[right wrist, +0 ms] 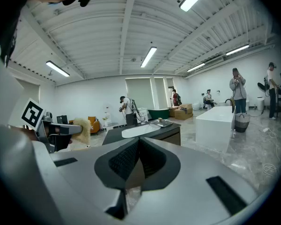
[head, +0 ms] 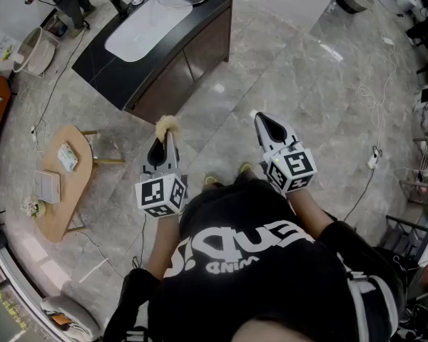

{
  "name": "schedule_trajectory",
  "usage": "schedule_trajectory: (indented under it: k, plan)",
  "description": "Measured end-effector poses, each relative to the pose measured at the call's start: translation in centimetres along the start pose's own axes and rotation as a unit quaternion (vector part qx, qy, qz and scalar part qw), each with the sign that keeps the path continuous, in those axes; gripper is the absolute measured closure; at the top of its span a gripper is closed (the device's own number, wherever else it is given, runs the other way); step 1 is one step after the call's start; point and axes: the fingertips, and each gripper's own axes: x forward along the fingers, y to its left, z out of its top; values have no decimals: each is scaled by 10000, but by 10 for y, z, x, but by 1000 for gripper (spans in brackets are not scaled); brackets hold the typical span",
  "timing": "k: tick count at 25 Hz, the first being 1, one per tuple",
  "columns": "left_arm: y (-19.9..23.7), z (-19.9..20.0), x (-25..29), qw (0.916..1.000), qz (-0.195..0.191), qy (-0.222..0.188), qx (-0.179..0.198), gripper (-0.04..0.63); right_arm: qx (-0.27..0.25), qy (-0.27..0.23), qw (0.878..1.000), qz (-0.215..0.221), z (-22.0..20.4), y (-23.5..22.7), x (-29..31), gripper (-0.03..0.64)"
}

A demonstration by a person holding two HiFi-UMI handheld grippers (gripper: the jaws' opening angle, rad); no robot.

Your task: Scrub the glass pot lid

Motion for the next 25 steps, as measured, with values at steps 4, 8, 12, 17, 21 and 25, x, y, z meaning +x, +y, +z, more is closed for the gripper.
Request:
schedule_trajectory:
  k: [4,8,12,17,21,25]
  plan:
    - [12,3,7,9999,-94,2,82,548,-1,-52,10000,4,3,13,13,603]
    - [28,-4,9,9997,-236,26,41,548,22,-48,9999,-87,-3,28,22,603]
    - [43,-4,19,9994,-341,52,98,548,36,-78,9996,-275,-3,30,31,603]
    - [55,6,37,9991,-406,5,117,548,98,-81,9989,-449,-2,20,43,603]
    - [66,15,59,9989,-440,-61,147,548,118,-93,9987,-495,1,10,66,603]
    - [73,20,89,9988,-461,-76,113,548,101,-82,9989,-456,4,-4,91,603]
